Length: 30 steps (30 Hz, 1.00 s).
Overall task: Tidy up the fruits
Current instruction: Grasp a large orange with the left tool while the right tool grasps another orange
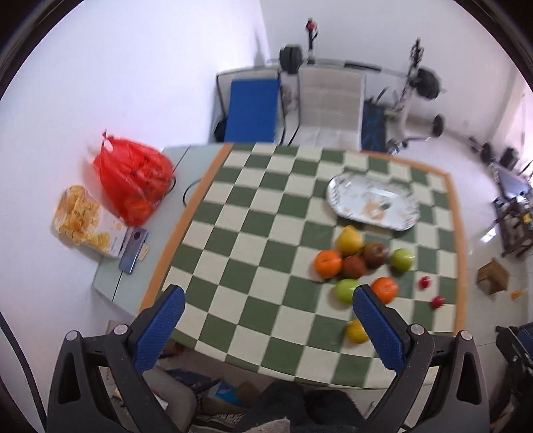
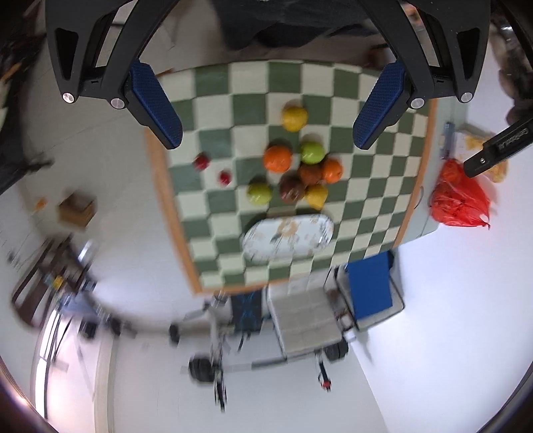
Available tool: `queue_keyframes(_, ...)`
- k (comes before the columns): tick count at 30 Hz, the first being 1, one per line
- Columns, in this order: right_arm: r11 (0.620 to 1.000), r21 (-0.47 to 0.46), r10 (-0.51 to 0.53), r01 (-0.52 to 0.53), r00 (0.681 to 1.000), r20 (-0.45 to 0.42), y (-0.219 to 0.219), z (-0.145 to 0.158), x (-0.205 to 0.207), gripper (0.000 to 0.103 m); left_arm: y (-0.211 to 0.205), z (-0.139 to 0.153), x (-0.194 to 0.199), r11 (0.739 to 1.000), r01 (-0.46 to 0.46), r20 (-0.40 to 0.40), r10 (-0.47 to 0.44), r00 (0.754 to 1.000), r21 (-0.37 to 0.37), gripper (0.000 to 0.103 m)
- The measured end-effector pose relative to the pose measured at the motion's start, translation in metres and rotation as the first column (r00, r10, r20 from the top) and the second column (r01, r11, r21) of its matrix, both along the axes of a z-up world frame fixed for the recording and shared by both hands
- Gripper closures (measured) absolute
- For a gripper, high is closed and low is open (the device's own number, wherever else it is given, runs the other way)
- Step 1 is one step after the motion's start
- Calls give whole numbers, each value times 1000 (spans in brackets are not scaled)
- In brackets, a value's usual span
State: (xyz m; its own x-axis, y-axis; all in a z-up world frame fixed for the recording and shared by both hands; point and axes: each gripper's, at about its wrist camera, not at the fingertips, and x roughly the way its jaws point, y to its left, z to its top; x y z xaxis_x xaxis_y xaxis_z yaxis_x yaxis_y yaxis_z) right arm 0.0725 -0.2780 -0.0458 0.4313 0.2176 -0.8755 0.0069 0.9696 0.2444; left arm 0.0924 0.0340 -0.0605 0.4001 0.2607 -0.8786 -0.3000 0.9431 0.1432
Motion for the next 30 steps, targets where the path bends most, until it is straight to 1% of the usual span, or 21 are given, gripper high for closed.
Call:
queue_keyframes(2,1000,20,5,-4,999,-54,1,-31,18,0,8,-28,19,1000,-16,-60,17,998,23,0)
queue_keyframes(3,999,31,9,-7,997,-71,-3,-46,22,0,12,-43,27,1000,-12,-96,15,995,23,0)
queue_keyframes(5,999,35,10,-6,994,-109,2,-79,40,0,21,-74,47,1000,-18,-164,20,986,9,0)
queue_keyframes(6,999,37,13,-9,992,-128,6,-95,49,0,26,-91,59,1000,-19,-204,16,979,-13,0)
queue_keyframes(7,999,41,13,-7,990,-138,8,-109,55,1,31,-108,70,998,-26,-238,13,971,-53,0)
queue_keyframes(8,999,42,12,-5,988,-154,10,-127,63,2,34,-121,79,997,-31,-263,10,965,-76,1)
queue_keyframes(9,999,48,10,-2,985,-175,15,-144,74,5,38,-140,93,992,-39,-303,2,953,-118,1)
queue_keyframes(10,998,55,10,1,980,-197,20,-162,84,12,40,-153,102,987,-48,-332,-5,943,-153,3)
queue_keyframes(11,998,55,8,4,976,-219,25,-175,90,17,42,-170,115,979,-59,-370,-18,929,-196,9)
queue_keyframes(12,999,51,-1,14,967,-253,30,-192,99,24,43,-185,125,969,-67,-395,-33,918,-236,11)
queue_keyframes(13,998,55,-12,29,958,-285,35,-211,108,27,43,-200,136,958,-77,-422,-49,905,-277,11)
queue_keyframes(15,996,67,-34,59,944,-329,40,-238,119,27,39,-230,156,927,-97,-473,-94,876,-363,12)
queue_keyframes(17,993,75,-58,94,922,-383,44,-261,128,27,36,-252,170,907,-114,-505,-118,855,-405,14)
queue_keyframes(20,985,105,-78,137,895,-438,47,-289,136,31,28,-282,185,891,-126,-546,-152,824,-437,14)
queue_keyframes(21,983,110,-84,149,888,-452,48,-296,139,32,25,-289,189,886,-125,-554,-163,817,-446,14)
queue_keyframes(23,980,112,-96,167,879,-467,50,-308,142,32,19,-300,194,873,-124,-562,-189,805,-472,14)
queue_keyframes(26,978,107,-107,180,868,-485,53,-321,147,32,9,-308,199,860,-109,-557,-222,800,-499,14)
queue_keyframes(27,977,109,-110,186,865,-490,54,-325,148,32,6,-310,200,860,-101,-556,-230,799,-501,20)
queue_keyframes(28,977,100,-117,190,862,-493,54,-328,149,32,5,-311,202,855,-97,-542,-232,808,-510,23)
queue_keyframes(29,977,93,-121,192,860,-496,55,-330,151,32,4,-311,203,850,-91,-529,-236,815,-519,33)
queue_keyframes(30,977,92,-124,194,859,-497,55,-333,152,32,2,-311,203,853,-78,-527,-243,814,-515,44)
